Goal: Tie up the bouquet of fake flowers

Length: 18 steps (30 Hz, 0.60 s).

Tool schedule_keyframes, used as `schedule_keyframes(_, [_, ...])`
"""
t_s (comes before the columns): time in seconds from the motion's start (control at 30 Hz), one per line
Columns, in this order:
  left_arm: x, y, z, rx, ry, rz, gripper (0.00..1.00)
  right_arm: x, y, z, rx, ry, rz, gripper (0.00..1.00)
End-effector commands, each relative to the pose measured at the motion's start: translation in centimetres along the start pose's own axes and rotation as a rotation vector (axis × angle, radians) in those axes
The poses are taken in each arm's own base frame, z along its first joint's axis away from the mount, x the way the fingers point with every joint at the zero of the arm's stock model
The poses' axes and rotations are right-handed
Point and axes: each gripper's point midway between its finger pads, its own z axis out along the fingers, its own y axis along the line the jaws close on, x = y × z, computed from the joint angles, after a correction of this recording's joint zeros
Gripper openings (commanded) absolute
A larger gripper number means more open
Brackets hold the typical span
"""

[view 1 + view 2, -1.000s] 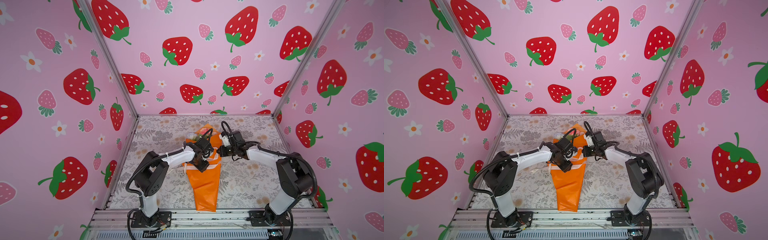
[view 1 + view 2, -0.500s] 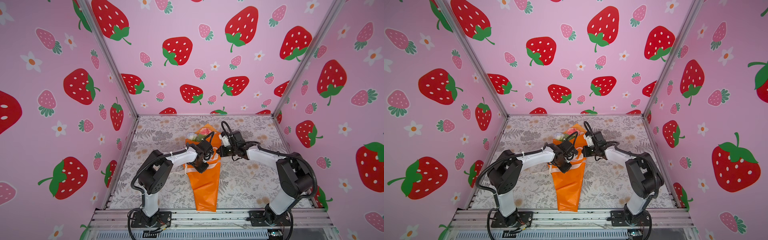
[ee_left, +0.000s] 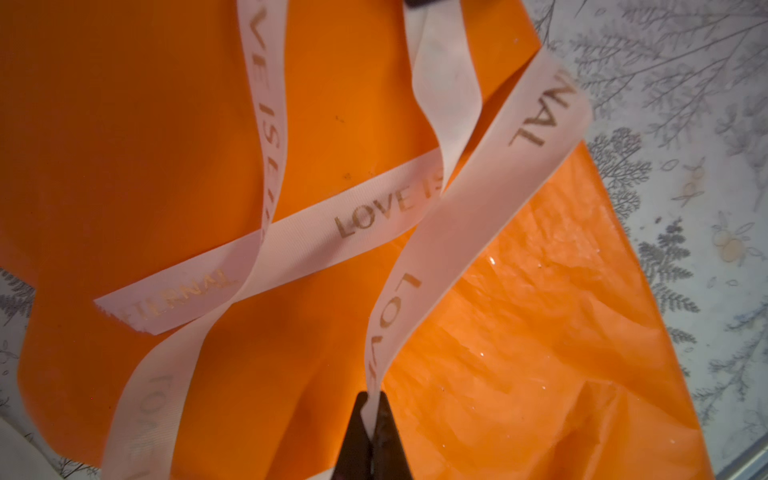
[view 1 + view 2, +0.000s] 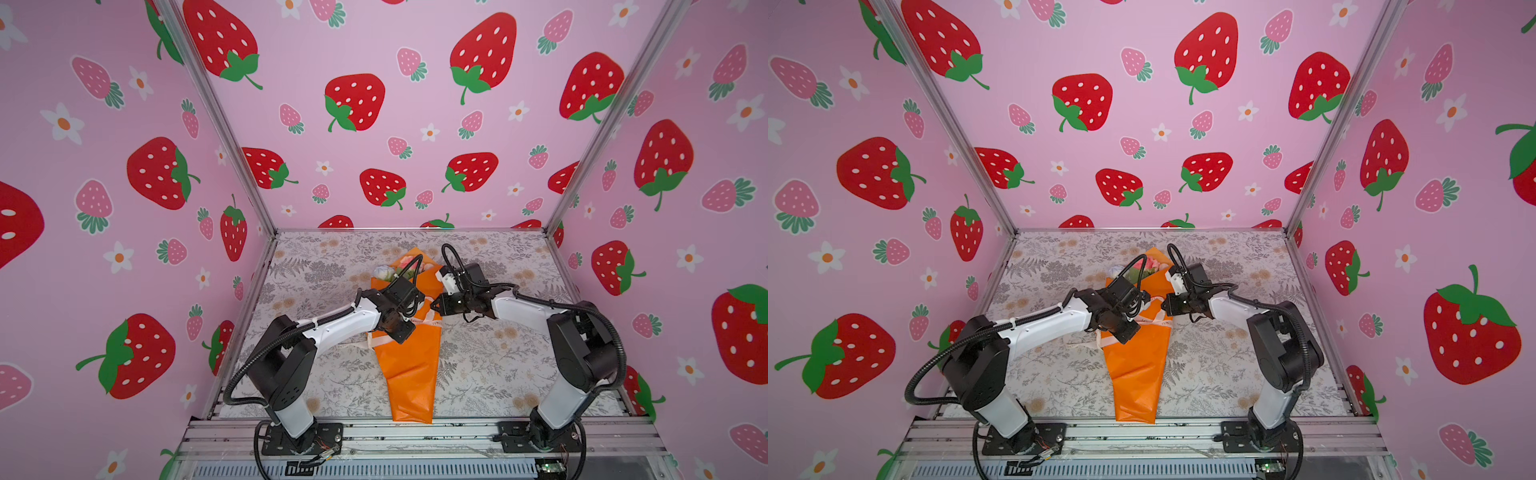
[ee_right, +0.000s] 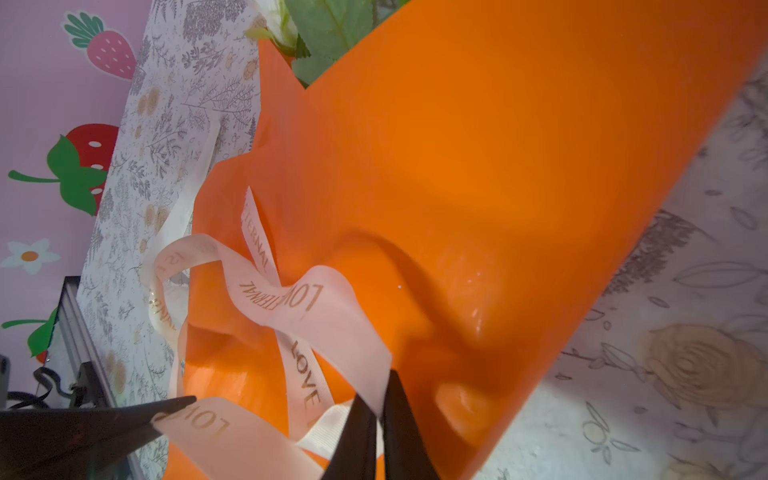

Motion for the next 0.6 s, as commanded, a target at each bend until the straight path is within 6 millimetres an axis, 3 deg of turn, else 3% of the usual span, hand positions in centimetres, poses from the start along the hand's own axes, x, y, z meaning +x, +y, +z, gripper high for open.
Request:
schedule_keyframes(0.0, [-0.8, 0.2, -0.7, -0.022, -0.055, -0.024, 0.00, 0.9, 1.6, 0.6, -0.122, 0.061, -0.031, 0.11])
schedule_keyframes(0.23, [-1.8, 0.7, -1.6, -0.046, -0.105, -0.042, 0.00, 3.2, 3.8, 0.1, -0.238, 0.191, -0.148, 0.10])
schedule_keyframes(0.37, [-2.0, 1.0, -1.4, -0.064, -0.101, -0.046, 0.00, 4.2, 4.0, -0.4, -0.239, 0.249, -0.188, 0.11])
schedule_keyframes(0.47, [-2.0, 1.1, -1.2, -0.069, -0.096, -0.053, 0.00, 3.9, 3.5, -0.7, -0.184, 0.249, -0.191, 0.18])
schedule_keyframes(0.57, [-2.0, 1.1, -1.1, -0.068, -0.094, -0.061, 0.00, 1.9, 1.8, -1.7, -0.021, 0.173, -0.156, 0.35])
